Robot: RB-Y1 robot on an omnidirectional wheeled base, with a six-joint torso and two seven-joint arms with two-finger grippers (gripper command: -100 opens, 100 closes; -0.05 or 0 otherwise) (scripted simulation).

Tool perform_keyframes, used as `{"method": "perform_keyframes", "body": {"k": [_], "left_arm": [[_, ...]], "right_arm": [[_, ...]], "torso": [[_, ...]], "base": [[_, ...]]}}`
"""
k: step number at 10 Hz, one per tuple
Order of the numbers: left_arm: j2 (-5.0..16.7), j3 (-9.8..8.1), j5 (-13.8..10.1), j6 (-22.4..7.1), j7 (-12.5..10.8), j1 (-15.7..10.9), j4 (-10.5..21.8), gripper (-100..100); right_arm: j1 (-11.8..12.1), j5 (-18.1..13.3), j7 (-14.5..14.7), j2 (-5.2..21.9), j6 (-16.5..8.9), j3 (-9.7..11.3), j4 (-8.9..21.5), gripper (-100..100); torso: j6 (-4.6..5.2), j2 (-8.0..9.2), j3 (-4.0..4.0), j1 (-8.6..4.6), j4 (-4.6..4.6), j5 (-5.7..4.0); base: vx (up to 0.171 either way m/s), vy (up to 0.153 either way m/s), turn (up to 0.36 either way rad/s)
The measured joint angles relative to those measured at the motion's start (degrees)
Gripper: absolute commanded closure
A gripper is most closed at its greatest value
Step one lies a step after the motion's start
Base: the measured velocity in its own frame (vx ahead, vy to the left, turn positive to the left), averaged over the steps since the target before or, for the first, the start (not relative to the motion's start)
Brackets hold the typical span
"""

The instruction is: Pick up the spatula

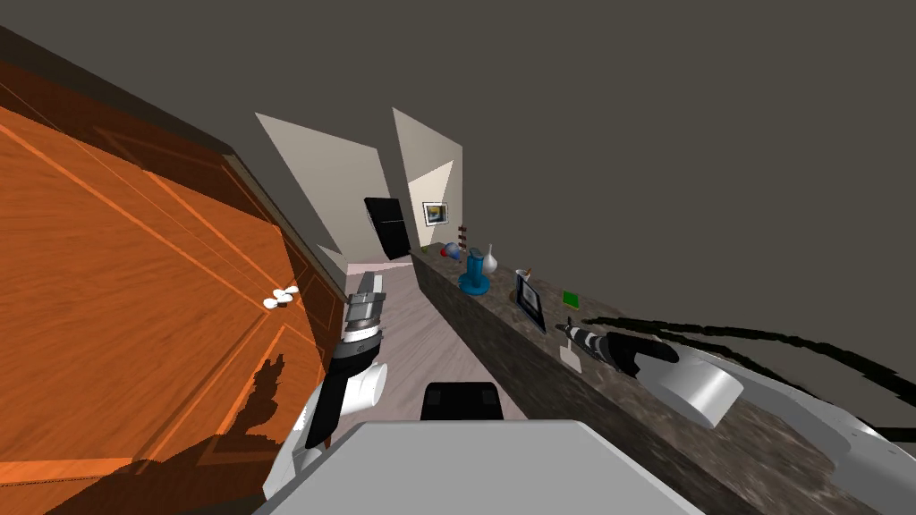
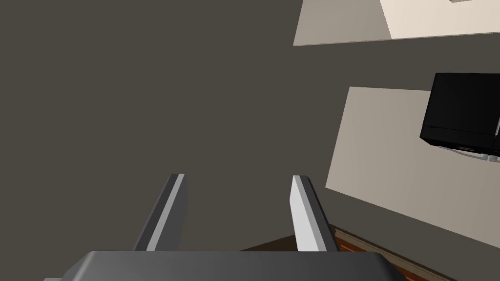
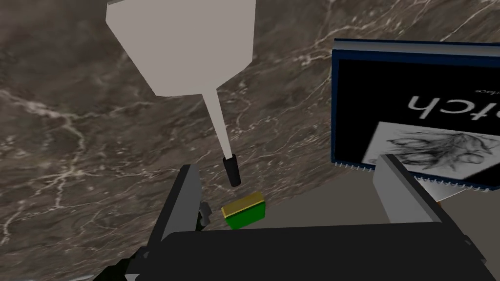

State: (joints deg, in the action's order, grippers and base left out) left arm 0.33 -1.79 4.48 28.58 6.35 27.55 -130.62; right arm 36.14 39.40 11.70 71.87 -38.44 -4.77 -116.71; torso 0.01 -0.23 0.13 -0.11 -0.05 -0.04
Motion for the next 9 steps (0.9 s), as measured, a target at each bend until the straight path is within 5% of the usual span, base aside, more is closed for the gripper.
{"method": "perform_keyframes", "body": {"k": [9], "left_arm": [[0.0, 0.0, 0.0, 0.0, 0.0, 0.0, 0.0, 0]], "right_arm": [[2.04, 8.11, -2.01, 10.6, -12.66, 6.04, 1.02, -100]], "torso": [[0.01, -0.08, 0.05, 0.06, -0.02, 0.01]], "base": [[0.054, -0.032, 0.124]]}}
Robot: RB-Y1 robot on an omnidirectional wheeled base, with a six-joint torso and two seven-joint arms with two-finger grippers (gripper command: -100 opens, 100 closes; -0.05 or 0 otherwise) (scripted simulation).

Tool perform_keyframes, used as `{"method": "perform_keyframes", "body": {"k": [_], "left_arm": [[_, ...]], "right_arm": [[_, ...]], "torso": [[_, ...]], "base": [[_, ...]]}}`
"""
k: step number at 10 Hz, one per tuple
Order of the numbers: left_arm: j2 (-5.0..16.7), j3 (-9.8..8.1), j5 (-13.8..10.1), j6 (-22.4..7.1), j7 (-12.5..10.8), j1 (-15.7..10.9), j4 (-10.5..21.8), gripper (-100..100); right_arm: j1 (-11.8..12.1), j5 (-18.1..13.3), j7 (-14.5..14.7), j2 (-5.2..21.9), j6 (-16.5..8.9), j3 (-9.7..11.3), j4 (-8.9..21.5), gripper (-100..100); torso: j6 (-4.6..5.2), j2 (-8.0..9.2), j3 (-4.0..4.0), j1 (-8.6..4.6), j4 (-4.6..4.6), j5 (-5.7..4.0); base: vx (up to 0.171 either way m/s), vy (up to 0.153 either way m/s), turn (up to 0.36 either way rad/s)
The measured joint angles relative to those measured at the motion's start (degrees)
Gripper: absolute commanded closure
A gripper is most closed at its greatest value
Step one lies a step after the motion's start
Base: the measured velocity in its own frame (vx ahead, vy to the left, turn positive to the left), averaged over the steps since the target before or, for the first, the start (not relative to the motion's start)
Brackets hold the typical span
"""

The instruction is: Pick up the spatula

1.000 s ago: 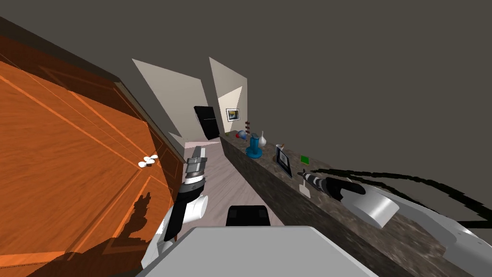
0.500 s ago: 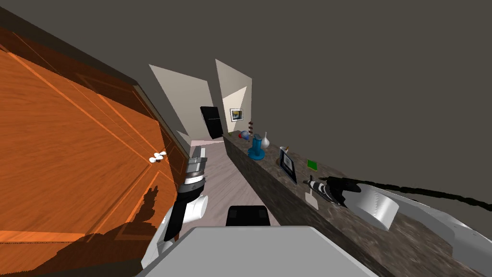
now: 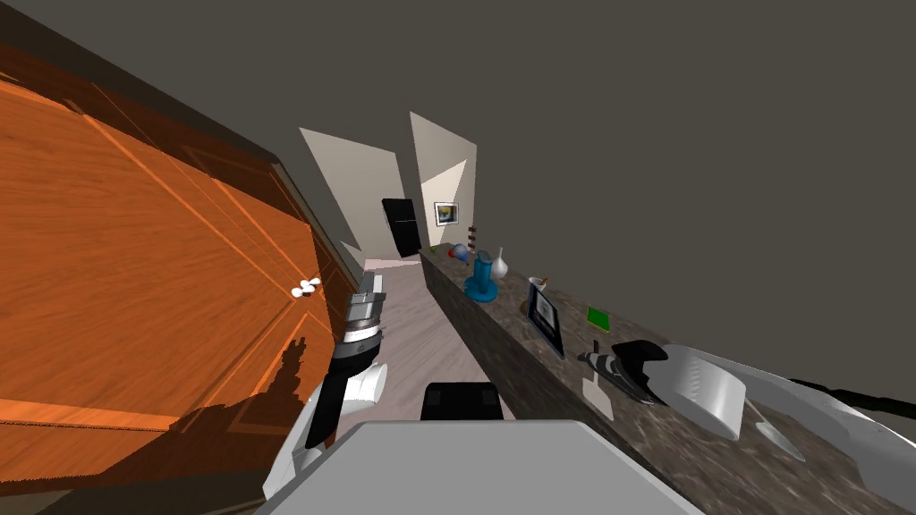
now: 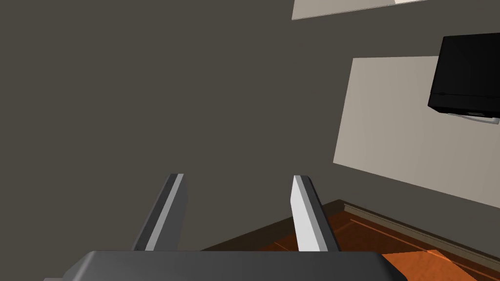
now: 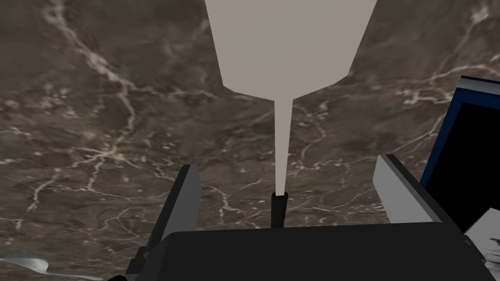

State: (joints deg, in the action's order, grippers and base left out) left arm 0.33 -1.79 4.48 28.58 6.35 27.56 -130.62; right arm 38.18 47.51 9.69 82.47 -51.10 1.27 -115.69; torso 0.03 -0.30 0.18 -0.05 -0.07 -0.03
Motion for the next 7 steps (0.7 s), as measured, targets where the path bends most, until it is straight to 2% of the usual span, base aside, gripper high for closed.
{"method": "perform_keyframes", "body": {"k": [1, 2, 3, 6, 7], "left_arm": [[0.0, 0.0, 0.0, 0.0, 0.0, 0.0, 0.0, 0], [0.0, 0.0, 0.0, 0.0, 0.0, 0.0, 0.0, 0], [0.0, 0.0, 0.0, 0.0, 0.0, 0.0, 0.0, 0], [0.0, 0.0, 0.0, 0.0, 0.0, 0.0, 0.0, 0], [0.0, 0.0, 0.0, 0.0, 0.0, 0.0, 0.0, 0]], "right_arm": [[-0.5, 1.04, 0.08, 0.84, -0.85, 0.85, 0.5, -100], [-0.58, 1.17, 0.14, 0.93, -1.03, 0.94, 0.58, 0], [-0.57, 1.15, 0.13, 0.92, -1.01, 0.93, 0.57, -100], [-0.45, -1.2, 1.25, -2.33, 1.19, 2.79, 3.84, -100], [-0.46, -1.35, 1.26, -2.47, 1.31, 2.9, 3.93, 100]], "torso": [[0.02, 0.01, 0.0, 0.03, 0.0, 0.0], [0.03, 0.12, -0.06, 0.07, 0.02, 0.01], [0.04, 0.2, -0.12, 0.09, 0.05, 0.02], [0.03, 0.24, -0.14, 0.06, 0.06, 0.0], [0.04, 0.25, -0.14, 0.09, 0.06, 0.02]], "base": [[0.024, -0.007, 0.011], [0.005, -0.002, -0.001], [0.009, -0.005, 0.096], [0.008, -0.007, 0.065], [0.0, 0.0, 0.0]]}}
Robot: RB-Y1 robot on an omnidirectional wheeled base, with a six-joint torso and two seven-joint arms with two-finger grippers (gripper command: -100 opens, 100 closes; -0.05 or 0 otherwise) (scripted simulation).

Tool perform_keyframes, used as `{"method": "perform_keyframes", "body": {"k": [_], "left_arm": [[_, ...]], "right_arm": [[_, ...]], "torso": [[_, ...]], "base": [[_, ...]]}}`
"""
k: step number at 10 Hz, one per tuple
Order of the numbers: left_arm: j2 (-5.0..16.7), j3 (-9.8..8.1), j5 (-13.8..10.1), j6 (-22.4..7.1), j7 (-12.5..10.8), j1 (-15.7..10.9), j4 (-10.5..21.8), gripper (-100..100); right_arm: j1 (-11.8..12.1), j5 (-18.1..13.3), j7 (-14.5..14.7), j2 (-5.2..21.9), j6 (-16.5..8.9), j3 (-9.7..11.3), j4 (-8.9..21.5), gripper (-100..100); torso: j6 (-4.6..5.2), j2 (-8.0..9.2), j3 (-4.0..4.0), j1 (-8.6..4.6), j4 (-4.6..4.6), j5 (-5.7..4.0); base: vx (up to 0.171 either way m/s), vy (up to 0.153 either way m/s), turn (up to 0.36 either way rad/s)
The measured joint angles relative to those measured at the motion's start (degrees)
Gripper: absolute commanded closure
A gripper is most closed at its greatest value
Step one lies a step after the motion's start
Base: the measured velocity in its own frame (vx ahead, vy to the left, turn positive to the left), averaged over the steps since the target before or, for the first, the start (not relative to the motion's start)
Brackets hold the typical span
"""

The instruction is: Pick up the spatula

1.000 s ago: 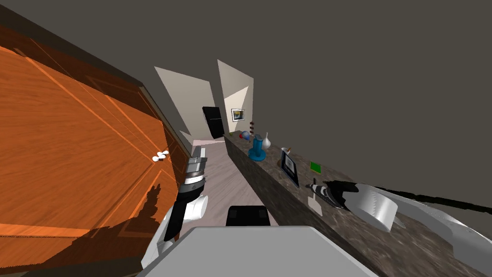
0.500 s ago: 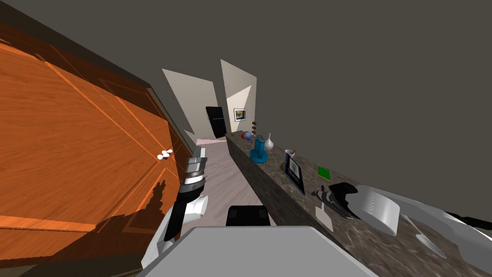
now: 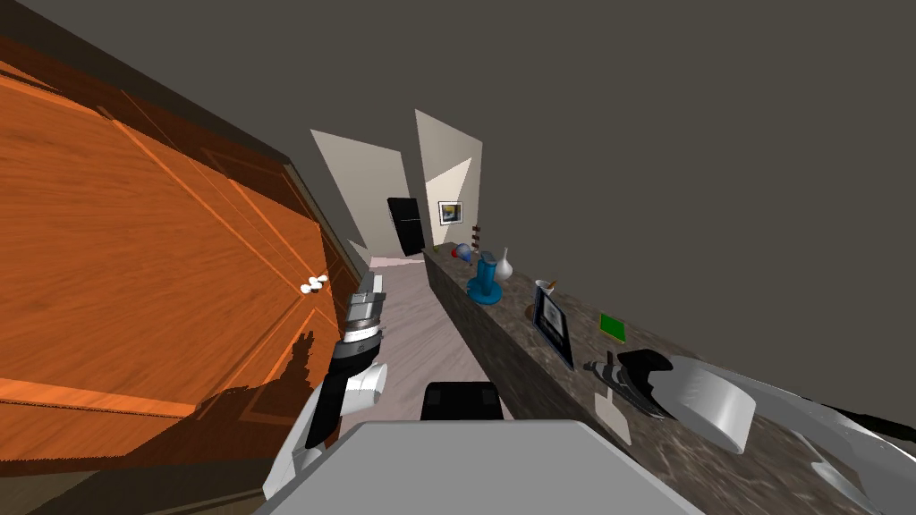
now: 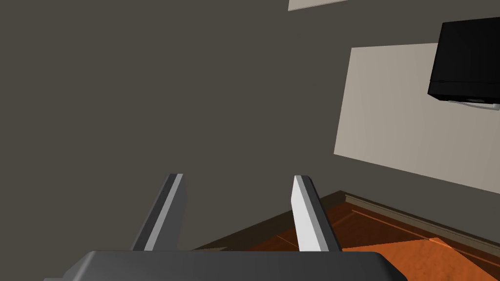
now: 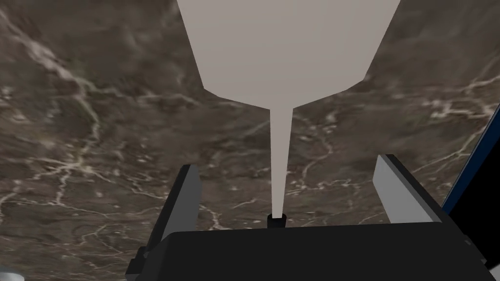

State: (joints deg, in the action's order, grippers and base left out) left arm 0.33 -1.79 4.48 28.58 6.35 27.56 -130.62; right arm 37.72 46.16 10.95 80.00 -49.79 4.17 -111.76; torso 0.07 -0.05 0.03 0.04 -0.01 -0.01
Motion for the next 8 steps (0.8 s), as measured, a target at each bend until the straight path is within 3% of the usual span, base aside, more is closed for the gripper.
{"method": "perform_keyframes", "body": {"k": [4, 5, 6, 8], "left_arm": [[0.0, 0.0, 0.0, 0.0, 0.0, 0.0, 0.0, 0], [0.0, 0.0, 0.0, 0.0, 0.0, 0.0, 0.0, 0], [0.0, 0.0, 0.0, 0.0, 0.0, 0.0, 0.0, 0], [0.0, 0.0, 0.0, 0.0, 0.0, 0.0, 0.0, 0]], "right_arm": [[0.02, 0.02, -0.02, 0.02, -0.04, -0.02, 0.02, 100], [0.02, 0.02, -0.02, 0.02, -0.04, -0.02, 0.02, 0], [0.02, 0.02, -0.02, 0.02, -0.04, -0.02, 0.02, 100], [-0.28, 1.09, -0.69, 1.69, -1.37, -0.85, -1.91, 100]], "torso": [[-0.04, -0.01, 0.0, 0.02, 0.0, -0.02], [-0.04, -0.01, 0.0, 0.02, 0.0, -0.02], [-0.04, -0.01, 0.01, 0.02, 0.0, -0.02], [-0.01, 0.06, -0.03, 0.1, 0.01, 0.01]], "base": [[0.0, 0.0, 0.0], [0.0, 0.0, 0.0], [-0.006, 0.002, -0.13], [-0.012, 0.01, -0.079]]}}
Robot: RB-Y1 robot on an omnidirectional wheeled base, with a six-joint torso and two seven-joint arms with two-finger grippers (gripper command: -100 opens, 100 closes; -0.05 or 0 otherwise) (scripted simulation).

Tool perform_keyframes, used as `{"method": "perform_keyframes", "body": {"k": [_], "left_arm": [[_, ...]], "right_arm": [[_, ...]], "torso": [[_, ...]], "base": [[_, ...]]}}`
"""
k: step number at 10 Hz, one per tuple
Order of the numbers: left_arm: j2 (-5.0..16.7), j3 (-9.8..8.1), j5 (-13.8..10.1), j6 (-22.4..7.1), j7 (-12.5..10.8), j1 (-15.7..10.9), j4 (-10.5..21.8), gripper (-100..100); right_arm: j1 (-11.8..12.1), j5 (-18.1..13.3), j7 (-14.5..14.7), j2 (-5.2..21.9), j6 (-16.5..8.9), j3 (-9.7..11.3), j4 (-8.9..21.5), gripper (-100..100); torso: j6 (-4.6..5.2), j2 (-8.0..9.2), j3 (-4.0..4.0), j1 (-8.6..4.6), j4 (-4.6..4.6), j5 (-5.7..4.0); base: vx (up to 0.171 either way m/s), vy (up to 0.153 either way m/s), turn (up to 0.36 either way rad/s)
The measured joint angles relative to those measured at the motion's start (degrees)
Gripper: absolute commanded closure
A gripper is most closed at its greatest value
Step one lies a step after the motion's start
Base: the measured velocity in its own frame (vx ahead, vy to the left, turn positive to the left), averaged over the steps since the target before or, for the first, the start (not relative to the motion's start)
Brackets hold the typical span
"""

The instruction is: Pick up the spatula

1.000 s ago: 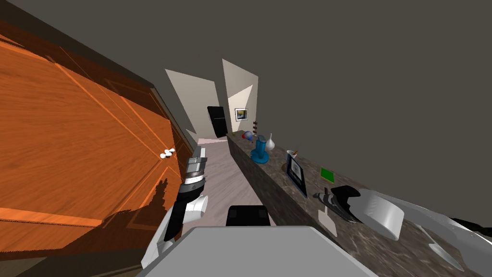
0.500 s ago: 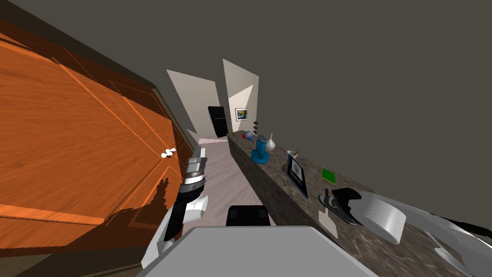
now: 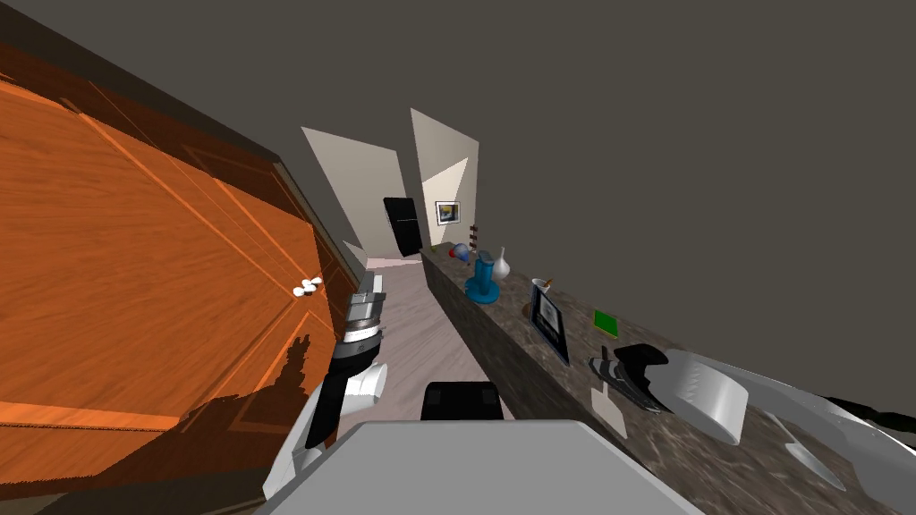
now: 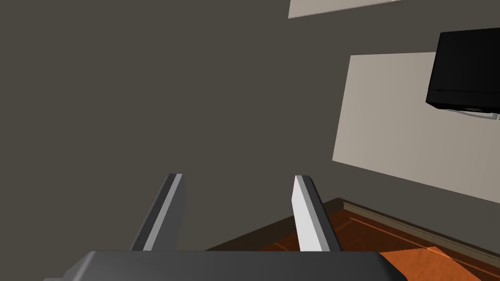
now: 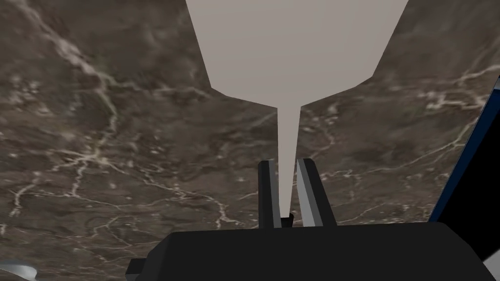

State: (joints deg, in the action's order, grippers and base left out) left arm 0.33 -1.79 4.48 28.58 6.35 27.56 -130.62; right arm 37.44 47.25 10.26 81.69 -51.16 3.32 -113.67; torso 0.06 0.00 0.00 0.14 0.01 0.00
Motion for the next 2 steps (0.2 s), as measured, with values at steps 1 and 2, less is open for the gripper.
{"method": "perform_keyframes", "body": {"k": [1, 2], "left_arm": [[0.0, 0.0, 0.0, 0.0, 0.0, 0.0, 0.0, 0], [0.0, 0.0, 0.0, 0.0, 0.0, 0.0, 0.0, 0]], "right_arm": [[0.08, 0.64, -0.32, 0.89, -0.56, -0.55, -0.91, 100], [0.06, 0.71, -0.39, 0.98, -0.7, -0.62, -1.02, 0]], "torso": [[-0.02, 0.0, 0.0, 0.01, 0.01, 0.0], [-0.02, -0.03, 0.02, -0.03, -0.01, -0.02]], "base": [[0.0, 0.0, 0.0], [0.0, 0.0, 0.0]]}}
